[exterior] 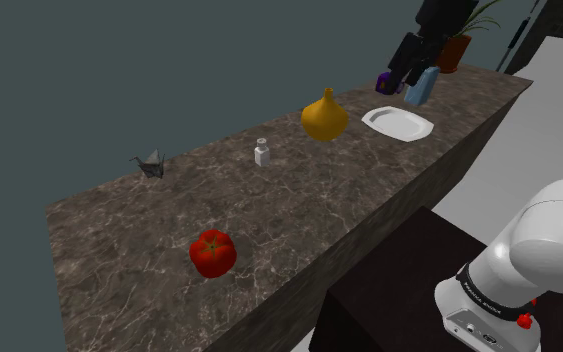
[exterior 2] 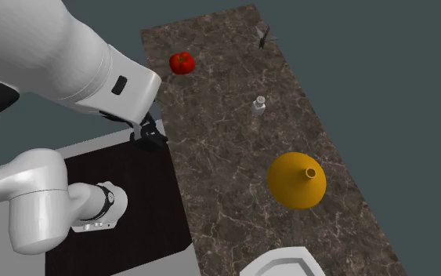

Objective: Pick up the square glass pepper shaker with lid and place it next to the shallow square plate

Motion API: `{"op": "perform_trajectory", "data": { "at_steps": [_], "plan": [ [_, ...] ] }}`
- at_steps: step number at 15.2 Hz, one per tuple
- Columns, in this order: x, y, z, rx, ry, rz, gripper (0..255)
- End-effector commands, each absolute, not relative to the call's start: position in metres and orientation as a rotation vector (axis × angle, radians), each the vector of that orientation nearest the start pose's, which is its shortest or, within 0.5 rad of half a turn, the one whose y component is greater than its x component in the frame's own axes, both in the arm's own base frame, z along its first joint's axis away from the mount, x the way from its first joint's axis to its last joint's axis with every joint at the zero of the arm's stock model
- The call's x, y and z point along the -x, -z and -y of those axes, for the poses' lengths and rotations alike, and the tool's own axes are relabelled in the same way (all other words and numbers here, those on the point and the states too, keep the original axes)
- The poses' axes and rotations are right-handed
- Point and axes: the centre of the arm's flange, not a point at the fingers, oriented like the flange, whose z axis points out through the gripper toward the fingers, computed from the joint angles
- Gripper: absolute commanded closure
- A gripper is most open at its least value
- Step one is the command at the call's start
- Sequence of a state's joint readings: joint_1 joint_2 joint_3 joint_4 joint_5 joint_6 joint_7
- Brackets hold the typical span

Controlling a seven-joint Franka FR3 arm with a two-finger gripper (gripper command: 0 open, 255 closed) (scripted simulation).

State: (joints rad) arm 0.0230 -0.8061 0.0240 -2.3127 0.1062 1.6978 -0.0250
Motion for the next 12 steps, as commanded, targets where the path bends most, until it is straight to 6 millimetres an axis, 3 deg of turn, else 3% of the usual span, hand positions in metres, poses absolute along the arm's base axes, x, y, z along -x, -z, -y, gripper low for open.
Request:
{"op": "perform_trajectory", "data": {
  "at_steps": [1,12],
  "plan": [
    [-0.313,-0.63,-0.028,3.036,0.29,0.096,0],
    [-0.436,-0.556,-0.069,3.032,0.22,0.043,0]
  ]
}}
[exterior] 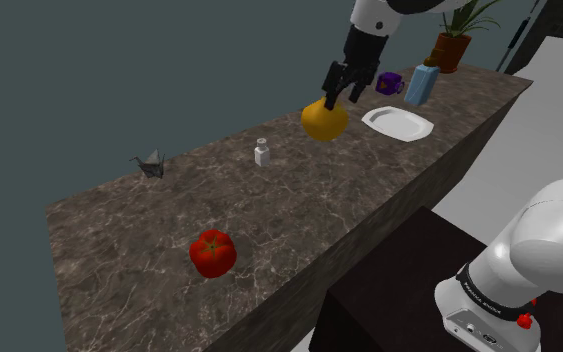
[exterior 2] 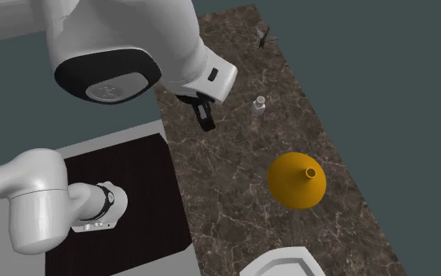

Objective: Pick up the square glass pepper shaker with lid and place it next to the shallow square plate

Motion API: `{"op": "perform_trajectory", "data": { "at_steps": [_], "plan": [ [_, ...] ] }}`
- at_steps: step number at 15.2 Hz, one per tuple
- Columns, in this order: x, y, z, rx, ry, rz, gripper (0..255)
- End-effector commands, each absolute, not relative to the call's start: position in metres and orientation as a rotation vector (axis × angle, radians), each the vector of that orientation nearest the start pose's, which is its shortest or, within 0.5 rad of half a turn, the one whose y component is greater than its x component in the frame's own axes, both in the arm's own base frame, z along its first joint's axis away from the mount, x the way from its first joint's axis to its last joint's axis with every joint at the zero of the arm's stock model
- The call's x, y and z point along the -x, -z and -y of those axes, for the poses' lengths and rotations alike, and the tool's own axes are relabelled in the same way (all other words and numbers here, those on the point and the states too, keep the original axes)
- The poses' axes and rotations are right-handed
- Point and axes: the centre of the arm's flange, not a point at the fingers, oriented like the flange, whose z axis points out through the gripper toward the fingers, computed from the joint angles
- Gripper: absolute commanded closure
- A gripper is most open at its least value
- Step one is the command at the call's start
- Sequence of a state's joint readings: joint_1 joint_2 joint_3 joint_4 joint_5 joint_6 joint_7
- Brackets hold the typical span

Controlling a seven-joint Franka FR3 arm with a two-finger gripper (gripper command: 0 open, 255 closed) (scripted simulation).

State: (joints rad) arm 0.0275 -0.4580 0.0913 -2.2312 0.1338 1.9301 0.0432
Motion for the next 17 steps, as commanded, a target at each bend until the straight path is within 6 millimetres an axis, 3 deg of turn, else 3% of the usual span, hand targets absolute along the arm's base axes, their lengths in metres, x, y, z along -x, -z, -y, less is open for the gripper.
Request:
{"op": "perform_trajectory", "data": {
  "at_steps": [1,17],
  "plan": [
    [-0.447,-0.549,-0.073,3.031,0.214,0.039,0],
    [-0.622,-0.431,-0.128,3.021,0.113,-0.037,0]
  ]
}}
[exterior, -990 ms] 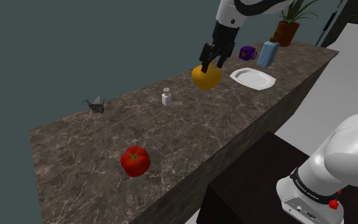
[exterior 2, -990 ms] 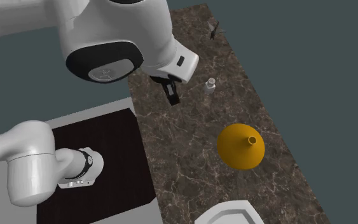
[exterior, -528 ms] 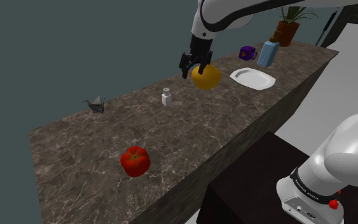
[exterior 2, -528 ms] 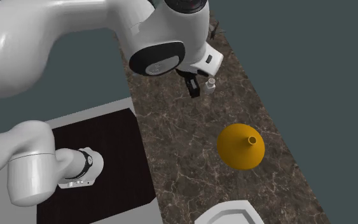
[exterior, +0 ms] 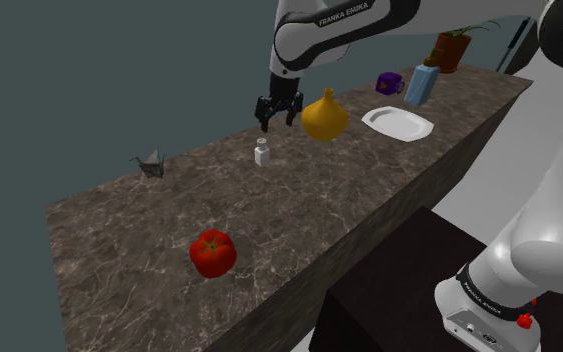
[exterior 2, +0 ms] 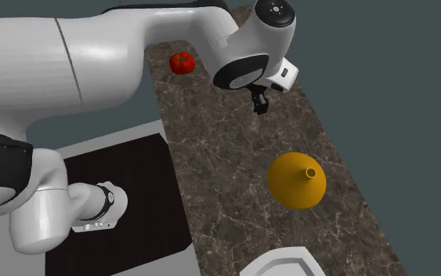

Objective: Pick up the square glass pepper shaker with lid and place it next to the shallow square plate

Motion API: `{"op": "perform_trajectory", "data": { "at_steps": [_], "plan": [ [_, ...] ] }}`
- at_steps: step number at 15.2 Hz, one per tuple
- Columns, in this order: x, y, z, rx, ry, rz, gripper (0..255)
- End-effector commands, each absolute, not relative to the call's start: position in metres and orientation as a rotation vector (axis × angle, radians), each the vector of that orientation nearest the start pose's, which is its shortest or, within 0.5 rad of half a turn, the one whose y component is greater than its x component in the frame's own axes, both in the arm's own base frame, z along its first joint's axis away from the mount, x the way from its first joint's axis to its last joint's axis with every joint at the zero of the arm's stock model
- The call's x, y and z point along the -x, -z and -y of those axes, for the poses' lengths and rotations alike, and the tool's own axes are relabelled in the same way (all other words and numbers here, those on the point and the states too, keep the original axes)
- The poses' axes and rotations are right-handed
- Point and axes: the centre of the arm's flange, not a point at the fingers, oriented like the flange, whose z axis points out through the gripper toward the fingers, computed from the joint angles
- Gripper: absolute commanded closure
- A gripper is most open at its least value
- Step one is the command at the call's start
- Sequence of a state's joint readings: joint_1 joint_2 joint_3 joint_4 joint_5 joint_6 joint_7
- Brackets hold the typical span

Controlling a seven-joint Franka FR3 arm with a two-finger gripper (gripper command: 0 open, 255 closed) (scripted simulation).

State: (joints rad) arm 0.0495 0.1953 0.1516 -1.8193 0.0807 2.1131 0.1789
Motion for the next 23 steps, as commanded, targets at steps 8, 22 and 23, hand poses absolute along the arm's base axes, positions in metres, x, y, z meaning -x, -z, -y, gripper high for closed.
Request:
{"op": "perform_trajectory", "data": {
  "at_steps": [8,22,23],
  "plan": [
    [-0.661,-0.382,-0.142,3.018,0.091,-0.053,0],
    [-0.662,-0.363,-0.144,3.018,0.09,-0.053,255],
    [-0.662,-0.363,-0.144,3.018,0.09,-0.053,255]
  ]
}}
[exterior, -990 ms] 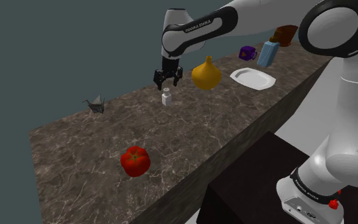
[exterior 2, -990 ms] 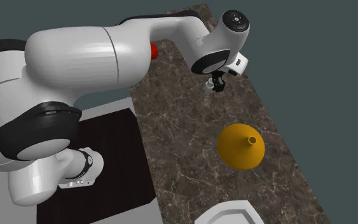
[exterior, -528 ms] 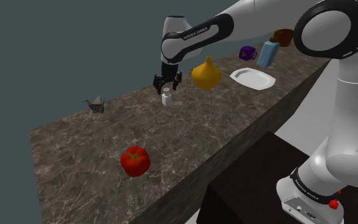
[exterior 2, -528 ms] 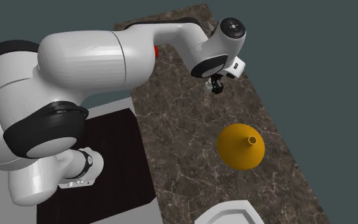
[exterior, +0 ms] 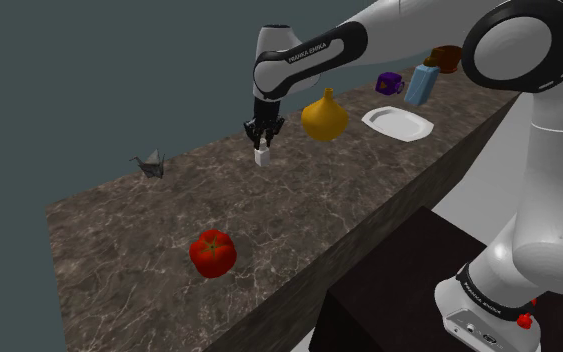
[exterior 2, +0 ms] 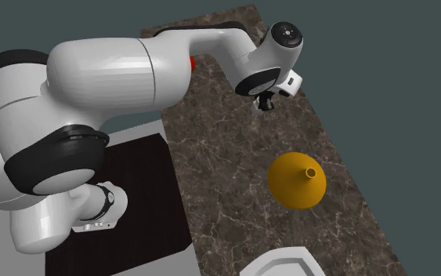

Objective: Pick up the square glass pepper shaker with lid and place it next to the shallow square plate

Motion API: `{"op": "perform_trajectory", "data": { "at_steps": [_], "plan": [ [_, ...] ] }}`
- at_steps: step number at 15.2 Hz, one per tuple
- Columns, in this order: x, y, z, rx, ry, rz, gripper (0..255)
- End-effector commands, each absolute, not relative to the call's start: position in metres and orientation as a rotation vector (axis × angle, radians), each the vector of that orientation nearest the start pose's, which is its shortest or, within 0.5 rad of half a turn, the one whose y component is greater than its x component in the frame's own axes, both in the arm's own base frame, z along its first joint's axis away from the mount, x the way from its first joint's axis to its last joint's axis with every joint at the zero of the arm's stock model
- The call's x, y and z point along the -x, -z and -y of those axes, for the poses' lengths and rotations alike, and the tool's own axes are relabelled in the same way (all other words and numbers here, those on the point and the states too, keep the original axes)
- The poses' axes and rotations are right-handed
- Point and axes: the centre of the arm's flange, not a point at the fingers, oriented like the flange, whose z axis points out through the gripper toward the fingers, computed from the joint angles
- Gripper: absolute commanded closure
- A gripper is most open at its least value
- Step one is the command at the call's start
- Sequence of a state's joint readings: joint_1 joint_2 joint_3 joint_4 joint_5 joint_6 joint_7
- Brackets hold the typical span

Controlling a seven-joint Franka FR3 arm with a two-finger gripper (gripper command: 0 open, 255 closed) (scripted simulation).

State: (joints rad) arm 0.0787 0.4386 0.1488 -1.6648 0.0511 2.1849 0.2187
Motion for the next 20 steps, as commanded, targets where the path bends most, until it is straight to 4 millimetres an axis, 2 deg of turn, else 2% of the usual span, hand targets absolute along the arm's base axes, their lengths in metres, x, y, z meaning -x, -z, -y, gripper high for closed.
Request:
{"op": "perform_trajectory", "data": {
  "at_steps": [1,6,20],
  "plan": [
    [-0.662,-0.364,-0.144,3.018,0.09,-0.053,255],
    [-0.662,-0.363,-0.144,3.018,0.091,-0.053,255],
    [-0.662,-0.437,-0.144,3.018,0.091,-0.053,255]
  ]
}}
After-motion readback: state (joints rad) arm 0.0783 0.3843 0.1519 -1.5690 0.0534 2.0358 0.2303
